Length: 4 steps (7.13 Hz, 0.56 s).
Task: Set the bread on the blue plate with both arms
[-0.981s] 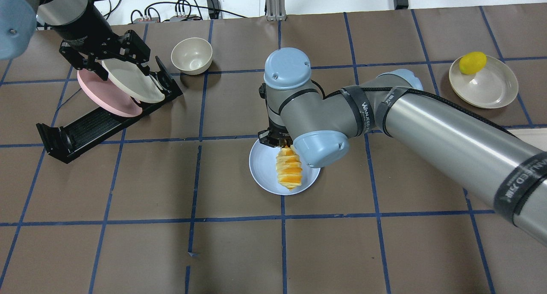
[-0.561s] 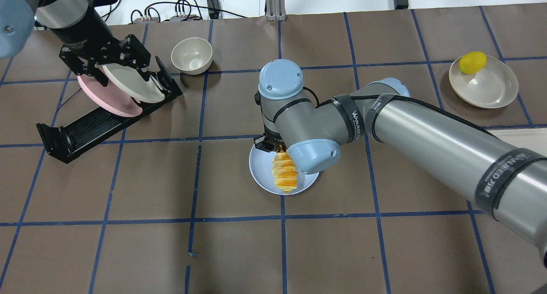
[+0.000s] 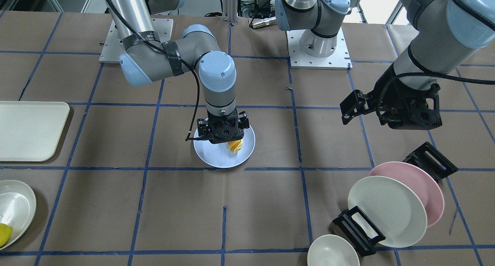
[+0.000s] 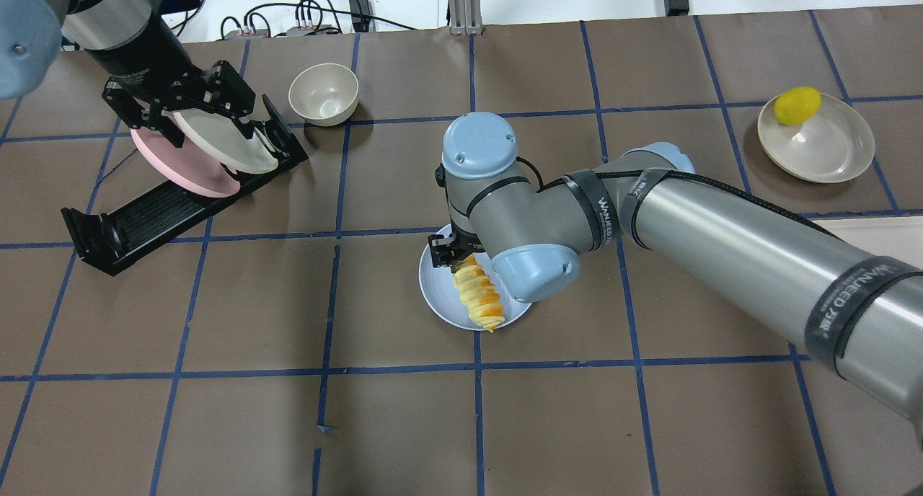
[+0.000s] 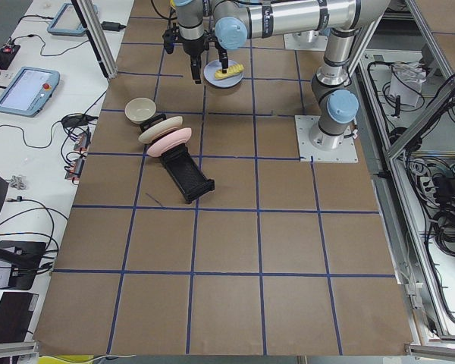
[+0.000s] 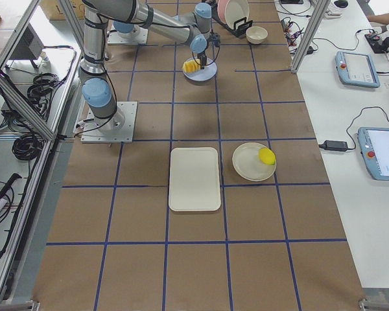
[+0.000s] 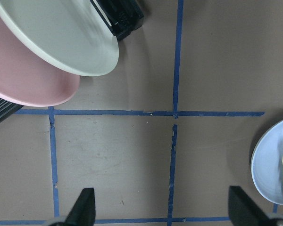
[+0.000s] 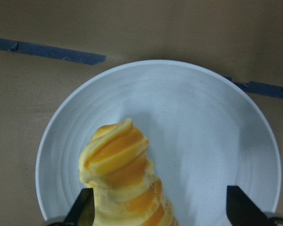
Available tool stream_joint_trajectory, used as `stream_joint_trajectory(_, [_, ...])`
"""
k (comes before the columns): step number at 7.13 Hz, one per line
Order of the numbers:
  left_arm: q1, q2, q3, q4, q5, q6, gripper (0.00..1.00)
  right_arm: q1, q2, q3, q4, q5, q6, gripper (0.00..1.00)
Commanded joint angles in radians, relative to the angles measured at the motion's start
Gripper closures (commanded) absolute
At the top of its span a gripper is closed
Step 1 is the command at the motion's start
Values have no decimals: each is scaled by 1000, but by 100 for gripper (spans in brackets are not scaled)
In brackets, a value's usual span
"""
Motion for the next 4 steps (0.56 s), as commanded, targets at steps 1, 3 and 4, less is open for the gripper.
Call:
stream_joint_trajectory(1, [0,0,0,0,0,2,0,-55,-24,-108,4,-3,-55,0])
stream_joint_trajectory(3, [0,-2,0,0,0,2,0,-157,-24,-257,100,-19,-261,0])
stream_joint_trajectory(4, [0,0,0,0,0,2,0,-236,-38,-288,138,-16,-317,0])
